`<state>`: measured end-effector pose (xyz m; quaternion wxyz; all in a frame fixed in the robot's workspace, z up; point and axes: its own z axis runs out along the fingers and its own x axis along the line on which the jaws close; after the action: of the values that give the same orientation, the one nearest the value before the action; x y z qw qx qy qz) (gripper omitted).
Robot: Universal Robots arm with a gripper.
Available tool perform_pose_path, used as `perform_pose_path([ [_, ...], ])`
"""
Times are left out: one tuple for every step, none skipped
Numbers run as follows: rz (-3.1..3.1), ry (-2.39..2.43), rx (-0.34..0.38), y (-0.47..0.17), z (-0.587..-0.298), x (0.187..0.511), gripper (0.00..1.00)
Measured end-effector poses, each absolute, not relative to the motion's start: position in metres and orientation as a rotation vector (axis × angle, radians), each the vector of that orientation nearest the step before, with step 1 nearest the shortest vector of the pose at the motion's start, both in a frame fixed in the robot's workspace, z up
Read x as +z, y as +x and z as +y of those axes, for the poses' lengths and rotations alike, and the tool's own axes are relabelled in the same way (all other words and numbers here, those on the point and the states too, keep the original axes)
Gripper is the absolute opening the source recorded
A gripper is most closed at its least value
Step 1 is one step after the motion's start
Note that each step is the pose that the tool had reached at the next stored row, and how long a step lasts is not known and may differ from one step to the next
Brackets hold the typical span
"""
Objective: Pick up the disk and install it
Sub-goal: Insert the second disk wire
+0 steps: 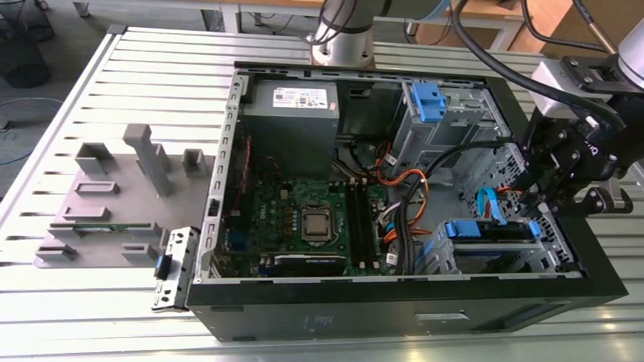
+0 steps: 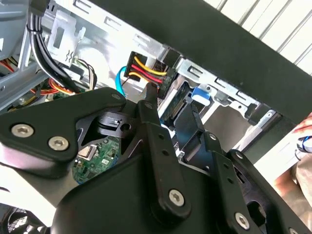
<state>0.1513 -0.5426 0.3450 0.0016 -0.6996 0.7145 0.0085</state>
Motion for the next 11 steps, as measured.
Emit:
perform_pose_path([
  [2.242,-2.196,0.027,0.1519,-0.5423,0.3447,0.42],
  [2.242,-2.196,0.027,0.1525,-0.542,0.3444,0.42],
  [2.242,-2.196,0.027,0.1533,-0.5418,0.3443,0.42],
  [2.242,-2.196,0.027,0.1542,-0.5416,0.3441,0.42],
  [2.242,-2.196,0.027,0.1551,-0.5415,0.3438,0.42],
  [2.242,-2.196,0.027,0.156,-0.5413,0.3435,0.42],
  [2.242,-2.196,0.027,0.1568,-0.5412,0.3433,0.42],
  [2.242,-2.196,0.027,0.1577,-0.541,0.3431,0.42],
  [2.242,-2.196,0.027,0.1586,-0.5408,0.3429,0.42],
  [2.242,-2.196,0.027,0.1593,-0.5407,0.3428,0.42],
  [2.242,-2.196,0.027,0.1594,-0.5407,0.3428,0.42],
])
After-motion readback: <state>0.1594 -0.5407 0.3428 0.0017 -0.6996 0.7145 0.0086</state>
